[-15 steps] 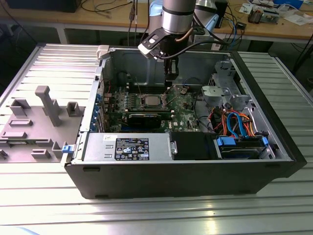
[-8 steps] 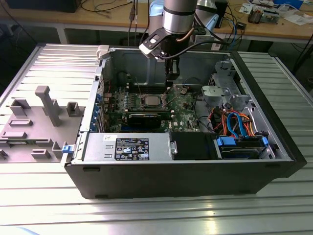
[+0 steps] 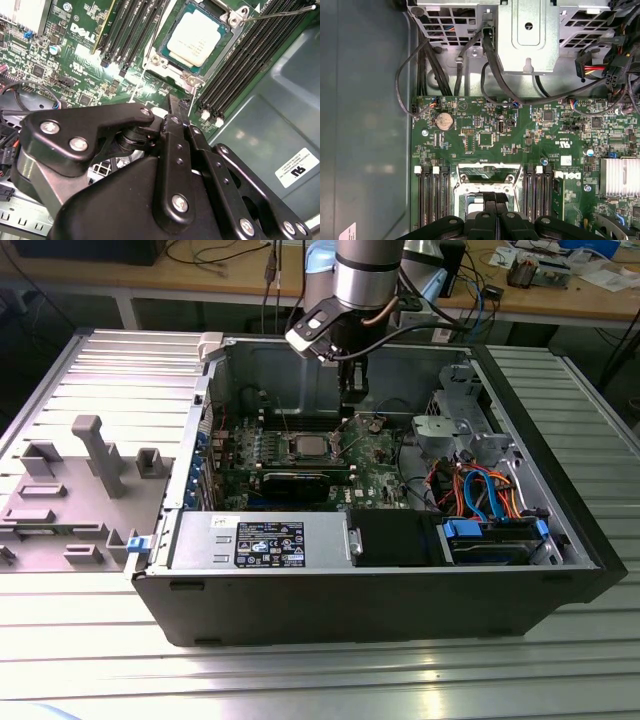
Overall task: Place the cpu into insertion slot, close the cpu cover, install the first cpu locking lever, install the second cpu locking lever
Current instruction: 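Close the cpu cover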
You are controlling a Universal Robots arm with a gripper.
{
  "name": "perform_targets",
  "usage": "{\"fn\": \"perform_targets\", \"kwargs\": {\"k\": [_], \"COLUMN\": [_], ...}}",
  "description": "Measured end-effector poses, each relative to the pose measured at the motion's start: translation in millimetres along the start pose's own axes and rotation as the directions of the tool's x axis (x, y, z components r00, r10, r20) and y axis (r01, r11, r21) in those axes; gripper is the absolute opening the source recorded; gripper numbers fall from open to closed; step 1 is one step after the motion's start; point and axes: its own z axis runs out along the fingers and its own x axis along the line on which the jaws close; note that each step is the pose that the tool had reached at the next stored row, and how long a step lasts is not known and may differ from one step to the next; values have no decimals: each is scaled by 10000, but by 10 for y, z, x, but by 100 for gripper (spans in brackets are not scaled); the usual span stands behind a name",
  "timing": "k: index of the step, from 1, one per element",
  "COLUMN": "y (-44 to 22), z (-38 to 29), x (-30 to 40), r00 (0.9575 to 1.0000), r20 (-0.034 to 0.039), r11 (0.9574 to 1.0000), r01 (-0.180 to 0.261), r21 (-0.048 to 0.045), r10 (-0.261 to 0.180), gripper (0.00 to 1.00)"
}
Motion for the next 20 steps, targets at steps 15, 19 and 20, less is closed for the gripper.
{"fn": "perform_targets", "kwargs": {"k": [15,19,20], "y": [54,70,76], "z": [0,0,0], "x": [-1,-1,-1], "r00": [10000,10000,10000], "r20": [1,0,0], "r11": [10000,10000,10000], "r01": [-1,-1,-1], "r21": [0,0,0], "r10": [1,1,1], "gripper": [11,11,11]}}
